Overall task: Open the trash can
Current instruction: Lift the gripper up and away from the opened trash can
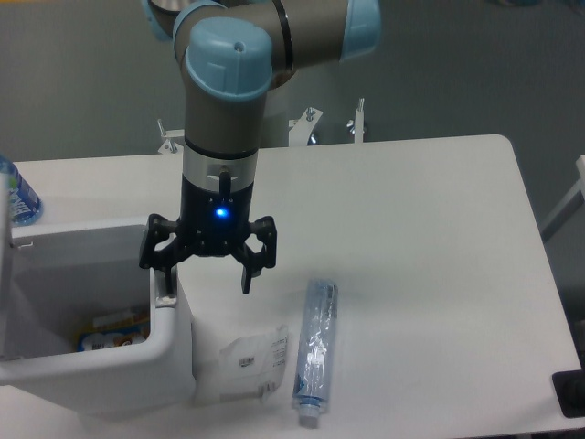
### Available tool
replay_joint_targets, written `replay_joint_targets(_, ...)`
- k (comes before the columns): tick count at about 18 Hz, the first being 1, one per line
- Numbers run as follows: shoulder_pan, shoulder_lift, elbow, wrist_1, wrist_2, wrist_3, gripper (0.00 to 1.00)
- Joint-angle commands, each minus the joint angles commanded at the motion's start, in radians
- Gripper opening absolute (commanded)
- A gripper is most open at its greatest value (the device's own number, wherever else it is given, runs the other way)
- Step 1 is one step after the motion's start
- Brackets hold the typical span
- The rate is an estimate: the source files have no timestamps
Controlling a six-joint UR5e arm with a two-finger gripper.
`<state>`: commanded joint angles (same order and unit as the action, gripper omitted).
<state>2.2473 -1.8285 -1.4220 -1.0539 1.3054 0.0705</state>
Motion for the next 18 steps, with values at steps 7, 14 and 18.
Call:
replay_joint_targets(7,0.037,0.006,0.11,-0.005,0.044,0.008,1.0)
replay_joint_targets(14,0.173,0.018,0.17,-0.021,0.166,0.119,1.0)
replay_joint_targets(18,0.259,0.049,0.164,-0.099,0.166,0.303,1.0)
